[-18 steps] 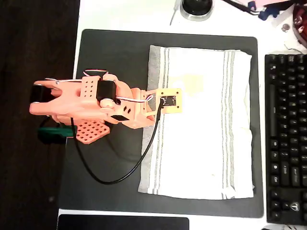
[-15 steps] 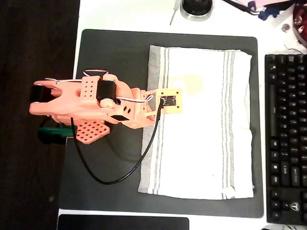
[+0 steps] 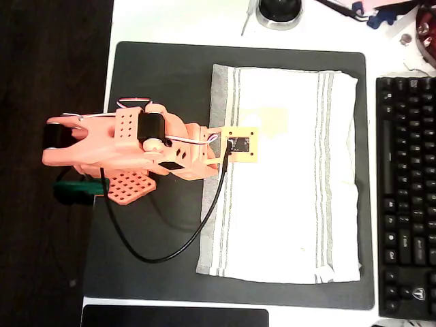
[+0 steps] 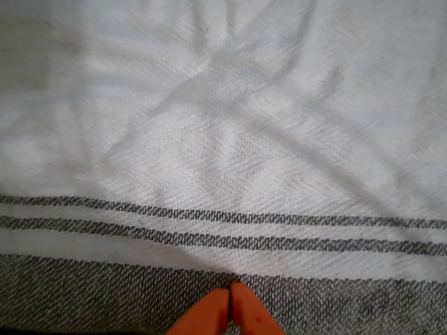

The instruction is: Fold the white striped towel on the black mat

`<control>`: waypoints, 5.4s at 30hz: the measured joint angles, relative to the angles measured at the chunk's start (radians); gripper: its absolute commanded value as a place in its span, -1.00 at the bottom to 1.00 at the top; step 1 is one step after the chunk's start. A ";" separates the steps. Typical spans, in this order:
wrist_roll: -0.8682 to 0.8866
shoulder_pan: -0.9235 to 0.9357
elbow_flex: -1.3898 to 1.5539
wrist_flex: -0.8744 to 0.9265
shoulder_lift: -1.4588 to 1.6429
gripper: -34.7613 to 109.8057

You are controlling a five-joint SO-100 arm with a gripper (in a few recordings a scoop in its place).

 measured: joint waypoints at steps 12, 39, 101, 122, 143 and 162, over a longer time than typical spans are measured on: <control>0.000 0.000 0.000 0.000 0.000 -0.52; -0.011 -0.002 0.000 0.000 0.000 -0.52; 0.574 -0.598 -2.347 0.097 -2.594 -0.37; 0.549 -0.744 -2.453 0.206 -2.510 -0.51; 0.356 -0.258 -2.312 0.391 -1.962 -0.52; -0.026 0.385 -1.873 0.149 -1.888 -0.41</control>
